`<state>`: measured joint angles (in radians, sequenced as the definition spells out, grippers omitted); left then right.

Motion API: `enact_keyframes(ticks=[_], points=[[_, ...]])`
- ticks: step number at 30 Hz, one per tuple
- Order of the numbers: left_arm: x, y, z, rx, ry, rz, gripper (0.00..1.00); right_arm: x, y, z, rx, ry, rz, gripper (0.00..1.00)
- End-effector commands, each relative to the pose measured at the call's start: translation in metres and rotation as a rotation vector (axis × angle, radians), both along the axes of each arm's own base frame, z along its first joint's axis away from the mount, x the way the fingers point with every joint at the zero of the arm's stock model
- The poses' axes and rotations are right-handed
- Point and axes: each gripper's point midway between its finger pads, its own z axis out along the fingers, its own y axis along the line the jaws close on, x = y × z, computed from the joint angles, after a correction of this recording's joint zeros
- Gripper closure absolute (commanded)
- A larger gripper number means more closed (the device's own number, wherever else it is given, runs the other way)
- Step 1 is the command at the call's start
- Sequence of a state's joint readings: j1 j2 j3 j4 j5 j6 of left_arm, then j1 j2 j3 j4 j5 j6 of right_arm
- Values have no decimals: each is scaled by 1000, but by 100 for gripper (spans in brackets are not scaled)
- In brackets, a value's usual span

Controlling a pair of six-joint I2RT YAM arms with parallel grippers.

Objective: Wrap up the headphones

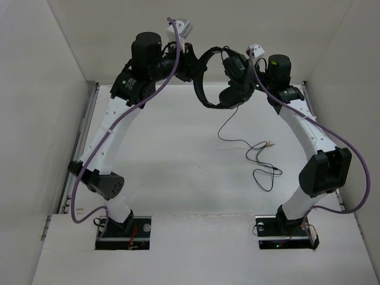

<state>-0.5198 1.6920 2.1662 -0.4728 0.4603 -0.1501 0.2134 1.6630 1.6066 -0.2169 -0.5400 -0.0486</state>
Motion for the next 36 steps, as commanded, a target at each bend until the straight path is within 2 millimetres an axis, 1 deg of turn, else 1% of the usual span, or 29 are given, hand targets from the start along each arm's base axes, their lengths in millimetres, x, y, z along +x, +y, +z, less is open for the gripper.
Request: enact_keyframes(ticks=[1, 6, 8, 10, 13, 17, 21, 24, 26, 30, 36], points=[[-7, -7, 42, -130, -60, -42, 100, -30, 27, 62, 134, -66, 119, 100], [-5, -9, 50, -159, -64, -47, 100, -45, 42, 64, 233, -2, 199, 100], [-4, -9, 55, -169, -73, -46, 100, -48, 44, 64, 267, 22, 212, 100], [-2, -8, 63, -182, -88, -43, 100, -48, 43, 62, 293, 40, 219, 100], [0, -3, 72, -194, -110, -32, 100, -43, 35, 56, 327, 72, 206, 100], [2, 2, 80, -204, -126, -21, 100, -39, 25, 51, 371, 109, 191, 100], [1, 4, 85, -212, -136, -17, 100, -41, 26, 44, 419, 152, 205, 100], [2, 4, 92, -227, -152, -13, 100, -43, 30, 39, 429, 169, 218, 100], [3, 4, 97, -239, -161, -11, 100, -48, 38, 37, 433, 186, 243, 100], [8, 3, 106, -261, -182, 0, 100, -58, 54, 40, 463, 211, 304, 100], [14, 4, 116, -287, -205, 14, 99, -67, 65, 47, 555, 258, 371, 92]])
